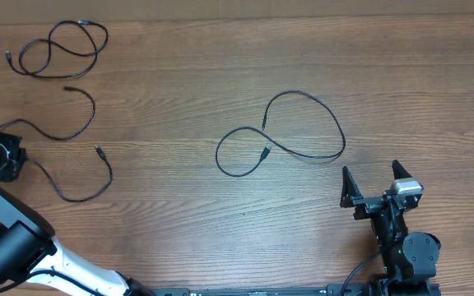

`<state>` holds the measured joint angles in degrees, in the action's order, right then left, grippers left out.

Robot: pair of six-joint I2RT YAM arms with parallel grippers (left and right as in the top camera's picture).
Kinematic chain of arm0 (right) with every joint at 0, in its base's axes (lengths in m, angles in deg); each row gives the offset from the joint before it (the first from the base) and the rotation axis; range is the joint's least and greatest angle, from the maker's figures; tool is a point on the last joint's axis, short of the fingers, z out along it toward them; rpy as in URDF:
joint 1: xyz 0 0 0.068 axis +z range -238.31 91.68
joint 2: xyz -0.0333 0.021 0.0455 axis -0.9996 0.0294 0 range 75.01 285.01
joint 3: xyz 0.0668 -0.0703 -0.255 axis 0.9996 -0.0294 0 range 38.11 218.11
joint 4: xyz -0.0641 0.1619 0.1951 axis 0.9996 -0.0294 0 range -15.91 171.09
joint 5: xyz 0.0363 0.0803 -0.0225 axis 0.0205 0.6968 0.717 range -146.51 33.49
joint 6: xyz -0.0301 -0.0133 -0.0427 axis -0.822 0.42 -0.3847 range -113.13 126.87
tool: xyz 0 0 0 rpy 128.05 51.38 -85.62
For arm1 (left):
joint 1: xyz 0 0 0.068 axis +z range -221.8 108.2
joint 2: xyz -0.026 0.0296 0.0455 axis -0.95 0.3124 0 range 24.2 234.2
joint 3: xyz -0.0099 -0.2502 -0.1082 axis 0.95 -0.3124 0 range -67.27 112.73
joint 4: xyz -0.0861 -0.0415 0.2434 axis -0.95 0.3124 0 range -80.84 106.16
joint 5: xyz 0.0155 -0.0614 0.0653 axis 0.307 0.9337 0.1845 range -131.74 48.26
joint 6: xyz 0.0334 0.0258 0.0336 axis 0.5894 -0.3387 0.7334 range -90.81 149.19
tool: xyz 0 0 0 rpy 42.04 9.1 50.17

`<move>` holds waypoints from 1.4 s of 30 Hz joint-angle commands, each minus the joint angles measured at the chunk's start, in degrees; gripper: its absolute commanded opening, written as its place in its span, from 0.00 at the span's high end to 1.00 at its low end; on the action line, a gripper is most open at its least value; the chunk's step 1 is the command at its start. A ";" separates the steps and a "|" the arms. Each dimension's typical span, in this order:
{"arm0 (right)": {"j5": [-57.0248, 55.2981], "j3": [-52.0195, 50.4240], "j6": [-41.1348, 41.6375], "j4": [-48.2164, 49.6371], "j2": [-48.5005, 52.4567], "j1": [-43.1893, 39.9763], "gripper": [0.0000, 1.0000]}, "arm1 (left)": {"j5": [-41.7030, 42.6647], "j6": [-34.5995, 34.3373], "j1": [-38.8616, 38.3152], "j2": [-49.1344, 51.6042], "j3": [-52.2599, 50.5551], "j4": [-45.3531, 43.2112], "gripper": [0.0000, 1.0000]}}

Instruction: Untangle cables

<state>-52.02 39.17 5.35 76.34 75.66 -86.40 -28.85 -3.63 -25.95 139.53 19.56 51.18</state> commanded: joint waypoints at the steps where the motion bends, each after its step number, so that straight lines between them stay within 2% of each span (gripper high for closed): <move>1: 0.11 -0.59 -0.07 0.20 -0.42 0.28 0.00 | 3.08 2.84 -0.15 0.07 5.84 -1.81 0.96; 9: 0.11 -0.59 -0.07 0.20 -0.42 0.28 0.00 | 3.69 2.84 -0.17 0.07 12.46 -4.72 0.96; 11: 0.11 -0.59 -0.07 0.20 -0.42 0.28 0.00 | 3.65 3.30 -0.22 0.57 12.41 -4.50 0.89; 12: 0.11 -0.59 -0.07 0.20 -0.42 0.28 0.00 | 3.52 3.87 -0.22 0.98 12.24 -4.35 0.80; 13: 0.11 -0.59 -0.07 0.20 -0.42 0.28 0.00 | 3.19 4.52 -0.22 1.36 12.22 -4.11 0.65; 14: 0.11 -0.59 -0.07 0.20 -0.42 0.28 0.00 | 2.34 5.31 -0.22 1.84 12.22 -3.63 0.32; 15: 0.11 -0.59 -0.07 0.20 -0.42 0.28 0.00 | -0.46 6.60 -0.22 2.89 12.22 -2.01 0.06; 16: 0.11 -0.59 -0.07 0.20 -0.42 0.28 0.00 | -1.03 7.08 -0.22 3.21 12.22 -1.16 0.00; 19: 0.11 -0.59 -0.07 0.20 -0.42 0.28 0.00 | -1.01 9.92 -0.22 3.50 12.22 0.90 0.00; 21: 0.11 -0.59 -0.07 0.20 -0.42 0.28 0.00 | -1.05 11.85 -0.24 3.23 12.26 1.88 0.07; 25: 0.11 -0.59 -0.07 0.20 -0.42 0.28 0.00 | -1.73 12.24 -0.22 2.71 12.33 6.71 0.10; 29: 0.11 -0.59 -0.07 0.20 -0.42 0.28 0.00 | -11.17 10.75 -0.39 2.75 12.26 11.58 0.11; 32: 0.11 -0.59 -0.07 0.20 -0.42 0.28 0.00 | -20.11 11.19 -0.42 2.75 12.15 14.10 0.07; 35: 0.11 -0.59 -0.07 0.20 -0.42 0.28 0.00 | -25.18 12.81 -0.42 2.78 10.60 14.29 0.07; 40: 0.11 -0.59 -0.07 0.20 -0.42 0.28 0.00 | -24.63 14.32 -0.39 2.78 6.05 9.44 0.05; 42: 0.11 -0.59 -0.07 0.20 -0.42 0.28 0.00 | -21.75 16.39 -0.42 2.78 4.76 6.51 0.06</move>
<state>-52.02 39.17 5.37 76.36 75.66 -86.40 -50.80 9.18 -26.06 142.72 26.38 60.03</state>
